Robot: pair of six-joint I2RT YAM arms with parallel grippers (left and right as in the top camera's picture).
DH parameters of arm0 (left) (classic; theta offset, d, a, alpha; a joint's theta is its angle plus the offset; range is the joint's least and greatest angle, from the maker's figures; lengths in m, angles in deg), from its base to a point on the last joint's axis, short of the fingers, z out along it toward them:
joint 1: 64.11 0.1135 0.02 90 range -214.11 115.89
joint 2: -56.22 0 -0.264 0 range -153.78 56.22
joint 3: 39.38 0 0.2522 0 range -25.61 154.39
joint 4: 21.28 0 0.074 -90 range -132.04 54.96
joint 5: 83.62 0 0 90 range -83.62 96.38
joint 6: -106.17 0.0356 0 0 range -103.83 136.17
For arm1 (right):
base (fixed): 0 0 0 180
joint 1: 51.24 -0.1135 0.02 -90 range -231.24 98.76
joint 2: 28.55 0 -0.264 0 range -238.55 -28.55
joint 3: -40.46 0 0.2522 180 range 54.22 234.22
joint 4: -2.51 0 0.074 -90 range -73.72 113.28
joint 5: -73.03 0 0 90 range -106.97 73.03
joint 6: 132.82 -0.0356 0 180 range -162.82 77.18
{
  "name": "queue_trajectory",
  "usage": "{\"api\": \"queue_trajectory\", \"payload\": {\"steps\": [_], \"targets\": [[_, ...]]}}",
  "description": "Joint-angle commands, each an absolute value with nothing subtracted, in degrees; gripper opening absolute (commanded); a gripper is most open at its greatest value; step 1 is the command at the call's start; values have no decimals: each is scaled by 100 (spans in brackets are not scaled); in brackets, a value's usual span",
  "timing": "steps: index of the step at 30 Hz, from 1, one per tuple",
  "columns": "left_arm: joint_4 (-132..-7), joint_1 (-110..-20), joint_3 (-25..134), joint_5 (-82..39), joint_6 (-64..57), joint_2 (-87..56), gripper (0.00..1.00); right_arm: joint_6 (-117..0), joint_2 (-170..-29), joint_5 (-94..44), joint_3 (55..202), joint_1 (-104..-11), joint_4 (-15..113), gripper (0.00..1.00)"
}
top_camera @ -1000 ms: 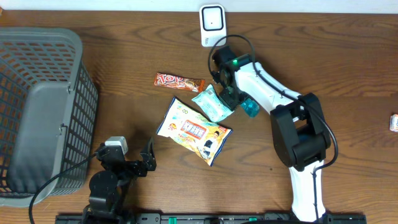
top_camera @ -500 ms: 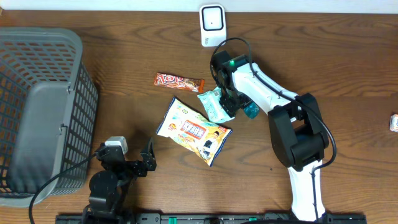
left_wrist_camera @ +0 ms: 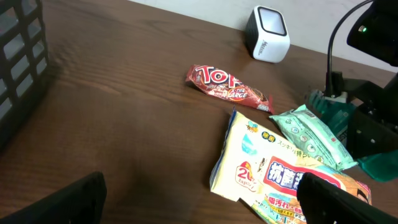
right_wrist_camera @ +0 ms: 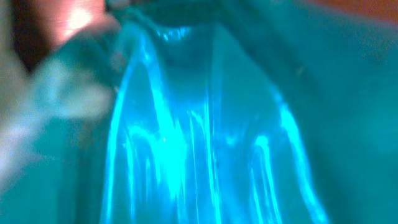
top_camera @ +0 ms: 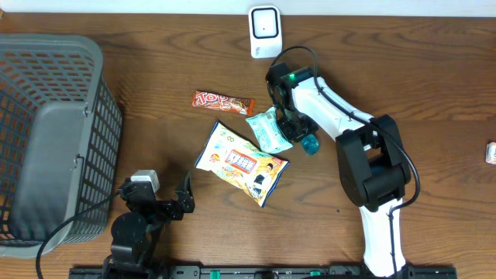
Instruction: Scan the item barcode
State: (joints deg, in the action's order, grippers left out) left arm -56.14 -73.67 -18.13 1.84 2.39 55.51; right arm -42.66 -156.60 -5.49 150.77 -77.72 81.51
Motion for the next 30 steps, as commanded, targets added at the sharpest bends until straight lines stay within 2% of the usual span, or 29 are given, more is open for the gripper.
{"api": "queue_trajectory", "payload": {"steps": [1, 4, 7, 10, 18, 24, 28, 30], "targets": [[-5732, -7389, -1898, 217, 169, 5555, 98, -4670, -15843, 573, 15163, -7787, 8000, 1], [-5732, -7389, -1898, 217, 169, 5555, 98, -5009, -15841, 1515, 15421, -7905, 7910, 1], [-5732, -7389, -1898, 217, 169, 5555, 98, -5406, -15839, 3071, 15624, -8051, 7736, 1], [-5732, -7389, -1898, 217, 169, 5555, 98, -5358, -15841, 4555, 15628, -8211, 7239, 1], [-5732, -7389, -1898, 217, 169, 5555, 98, -5214, -15841, 7374, 15615, -8598, 6162, 1], [-5732, -7389, -1898, 217, 169, 5555, 98, -4596, -15841, 7357, 15650, -8716, 5047, 1], [-5732, -7389, -1898, 217, 169, 5555, 98, -3503, -15841, 7324, 15650, -8805, 4055, 1], [-5732, -7389, -1898, 217, 169, 5555, 98, -2712, -15841, 6863, 15650, -8882, 3646, 2]]}}
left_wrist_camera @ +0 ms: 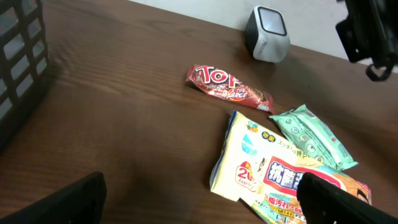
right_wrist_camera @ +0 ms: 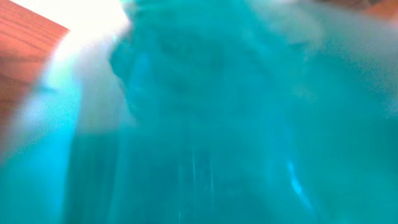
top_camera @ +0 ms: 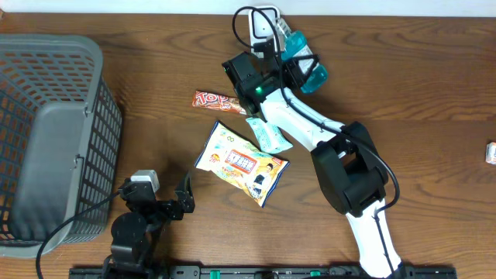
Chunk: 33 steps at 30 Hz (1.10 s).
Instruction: Scan the item barcode
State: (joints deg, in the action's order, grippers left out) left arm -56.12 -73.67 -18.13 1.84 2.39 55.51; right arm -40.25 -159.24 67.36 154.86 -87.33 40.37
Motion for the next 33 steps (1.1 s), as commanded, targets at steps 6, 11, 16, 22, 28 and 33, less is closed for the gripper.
{"api": "queue_trajectory", "payload": {"steps": [6, 11, 16, 22, 28, 33], "targets": [[-5732, -7389, -1898, 217, 169, 5555, 98, -1103, -15841, 6192, 15650, -9181, 2418, 1], [-5732, -7389, -1898, 217, 169, 5555, 98, -368, -15841, 5888, 15648, -9424, 2016, 1], [-5732, -7389, -1898, 217, 169, 5555, 98, -397, -15841, 5748, 15637, -9479, 2175, 1], [-5732, -7389, -1898, 217, 169, 5555, 97, -1789, -15841, 4730, 15637, -9551, 3889, 1], [-5732, -7389, -1898, 217, 169, 5555, 98, -3079, -15841, 4207, 15637, -9673, 5650, 1], [-5732, -7389, -1898, 217, 169, 5555, 98, -3732, -15841, 4249, 15637, -9933, 6796, 1]]}}
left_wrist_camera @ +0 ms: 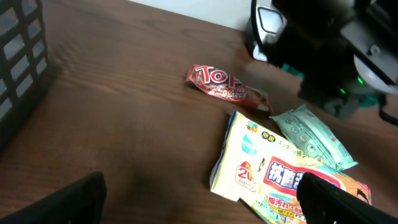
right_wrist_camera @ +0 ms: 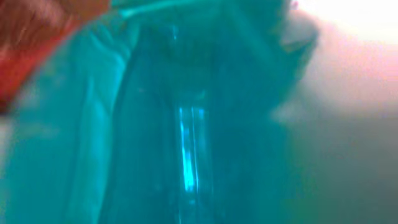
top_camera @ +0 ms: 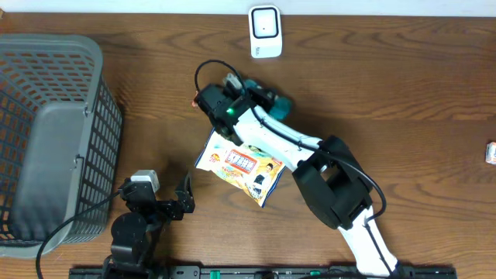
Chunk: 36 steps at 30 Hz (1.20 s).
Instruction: Scan the item barcode
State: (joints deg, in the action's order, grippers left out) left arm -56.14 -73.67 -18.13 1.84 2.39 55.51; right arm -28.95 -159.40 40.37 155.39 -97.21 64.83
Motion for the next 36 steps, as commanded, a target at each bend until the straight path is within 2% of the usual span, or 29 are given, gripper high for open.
{"api": "queue_trajectory", "payload": {"steps": [1, 8, 11, 16, 17, 18, 20, 22, 26, 28, 30, 36], "targets": [[-5732, -7389, -1898, 217, 169, 5555, 98, -3883, -15841, 4057, 15637, -10023, 6992, 1], [-5732, -7389, -1898, 217, 169, 5555, 98, -5052, -15841, 3066, 15637, -10536, 7792, 6], [-5732, -7389, -1898, 217, 169, 5555, 98, -5909, -15841, 3121, 15637, -10561, 8284, 1], [-5732, -7389, -1898, 217, 169, 5555, 98, -8967, -15841, 3683, 15637, -10408, 10299, 1], [-5732, -7389, -1898, 217, 169, 5555, 98, -10158, -15841, 3716, 15637, -10309, 11049, 1], [-5732, -7389, -1898, 217, 169, 5555, 98, -10847, -15841, 3707, 15637, -10241, 11390, 1], [-5732, -7389, -1898, 217, 169, 5555, 98, -11345, -15826, 3383, 15574, -10062, 11311, 2], [-5730, -7389, -1898, 217, 169, 5555, 98, -11271, -15841, 2878, 15532, -9865, 10761, 1], [-5732, -7389, -1898, 217, 167, 5555, 98, -9345, -15841, 1567, 15375, -9468, 9217, 1], [-5732, -7389, -1898, 217, 169, 5555, 98, -9028, -15841, 1163, 15348, -9245, 8852, 1], [-5732, -7389, -1898, 217, 169, 5555, 98, -9133, -15841, 837, 15348, -8952, 8778, 1], [-5732, -7389, -1898, 217, 169, 5555, 98, -10407, -15841, -931, 15348, -8027, 8518, 1]]}}
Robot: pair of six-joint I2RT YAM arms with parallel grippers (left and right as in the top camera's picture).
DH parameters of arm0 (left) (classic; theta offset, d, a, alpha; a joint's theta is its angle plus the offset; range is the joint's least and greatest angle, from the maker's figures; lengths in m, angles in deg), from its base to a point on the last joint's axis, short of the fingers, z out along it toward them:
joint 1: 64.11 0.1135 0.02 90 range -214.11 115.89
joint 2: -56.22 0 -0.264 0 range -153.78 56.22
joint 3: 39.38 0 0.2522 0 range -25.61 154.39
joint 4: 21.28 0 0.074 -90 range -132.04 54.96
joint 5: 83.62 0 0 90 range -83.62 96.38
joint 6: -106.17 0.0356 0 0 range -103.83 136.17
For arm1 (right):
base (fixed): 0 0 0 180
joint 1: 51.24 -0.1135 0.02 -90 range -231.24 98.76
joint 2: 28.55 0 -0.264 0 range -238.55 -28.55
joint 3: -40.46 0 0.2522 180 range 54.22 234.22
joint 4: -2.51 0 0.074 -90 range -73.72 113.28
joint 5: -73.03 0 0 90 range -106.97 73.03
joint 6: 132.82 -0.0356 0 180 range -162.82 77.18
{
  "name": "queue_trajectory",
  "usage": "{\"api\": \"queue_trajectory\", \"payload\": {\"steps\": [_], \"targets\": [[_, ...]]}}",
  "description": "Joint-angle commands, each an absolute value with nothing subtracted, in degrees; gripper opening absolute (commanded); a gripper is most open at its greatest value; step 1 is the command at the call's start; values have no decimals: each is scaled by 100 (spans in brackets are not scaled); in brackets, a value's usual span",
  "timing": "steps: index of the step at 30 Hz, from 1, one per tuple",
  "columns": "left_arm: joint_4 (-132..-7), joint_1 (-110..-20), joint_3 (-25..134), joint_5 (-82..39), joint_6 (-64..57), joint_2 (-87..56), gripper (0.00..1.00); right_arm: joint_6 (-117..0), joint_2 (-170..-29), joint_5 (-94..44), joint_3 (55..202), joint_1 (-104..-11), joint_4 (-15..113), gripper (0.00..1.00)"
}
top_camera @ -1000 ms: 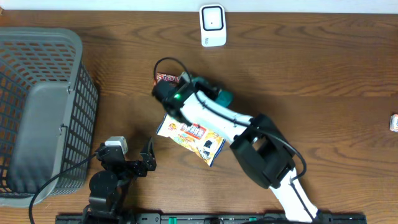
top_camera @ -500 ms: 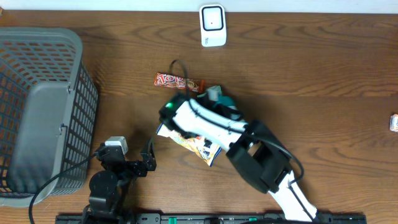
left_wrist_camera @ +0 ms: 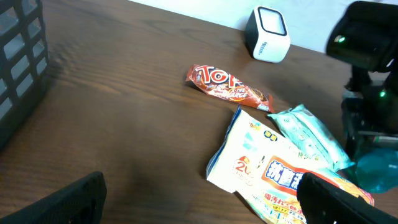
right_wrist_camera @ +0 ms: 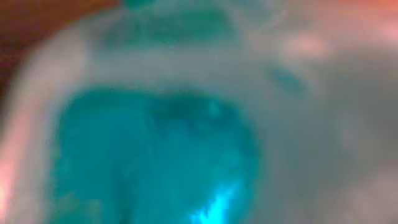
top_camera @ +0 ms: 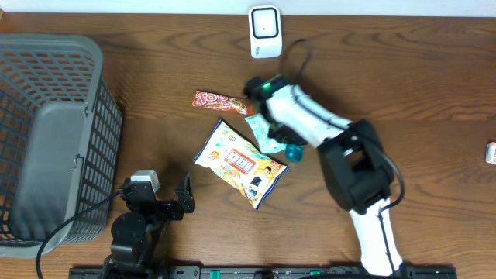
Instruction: Scan the item barcode
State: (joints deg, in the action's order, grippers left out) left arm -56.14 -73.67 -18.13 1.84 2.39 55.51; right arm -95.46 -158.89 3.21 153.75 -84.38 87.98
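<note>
The white barcode scanner [top_camera: 265, 31] stands at the table's far edge, also in the left wrist view [left_wrist_camera: 268, 42]. My right gripper [top_camera: 285, 139] is low over the table, beside the green wipes pack [top_camera: 266, 132], shut on a translucent teal bottle [top_camera: 294, 152]. That bottle fills the right wrist view as a blurred teal mass [right_wrist_camera: 155, 162], and the fingers are hidden there. It also shows at the right edge of the left wrist view [left_wrist_camera: 376, 168]. My left gripper [left_wrist_camera: 202, 202] rests open near the front edge, holding nothing.
A red chocolate bar [top_camera: 223, 101] lies left of the wipes pack. A large printed snack bag [top_camera: 240, 164] lies in front of it. A grey mesh basket [top_camera: 54, 132] takes up the left side. A small white item [top_camera: 490, 153] sits at the right edge.
My right gripper, still on the teal bottle, has moved from above the chocolate bar to the right and nearer, down beside the green wipes pack. The snack bag has shifted slightly.
First the right gripper was at the table beside the wipes pack with the teal bottle. Then it held the bottle up in front of the scanner. After that it was over the chocolate bar, and now it is back low beside the wipes pack. The left arm stayed still.
</note>
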Motion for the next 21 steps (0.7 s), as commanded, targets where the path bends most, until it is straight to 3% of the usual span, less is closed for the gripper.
{"api": "queue_trajectory", "payload": {"steps": [1, 7, 11, 21], "targets": [[-5732, -7389, -1898, 217, 169, 5555, 98, -10576, -15841, -1187, 15346, -7927, 8433, 1], [-5732, -7389, -1898, 217, 169, 5555, 98, -11734, -15841, -1650, 15346, -7623, 8247, 2], [-5732, -7389, -1898, 217, 169, 5555, 98, -12499, -15841, -1652, 15346, -7520, 8245, 13], [-5732, -7389, -1898, 217, 169, 5555, 98, -14582, -15841, -1585, 15346, -7468, 8247, 20]]}}
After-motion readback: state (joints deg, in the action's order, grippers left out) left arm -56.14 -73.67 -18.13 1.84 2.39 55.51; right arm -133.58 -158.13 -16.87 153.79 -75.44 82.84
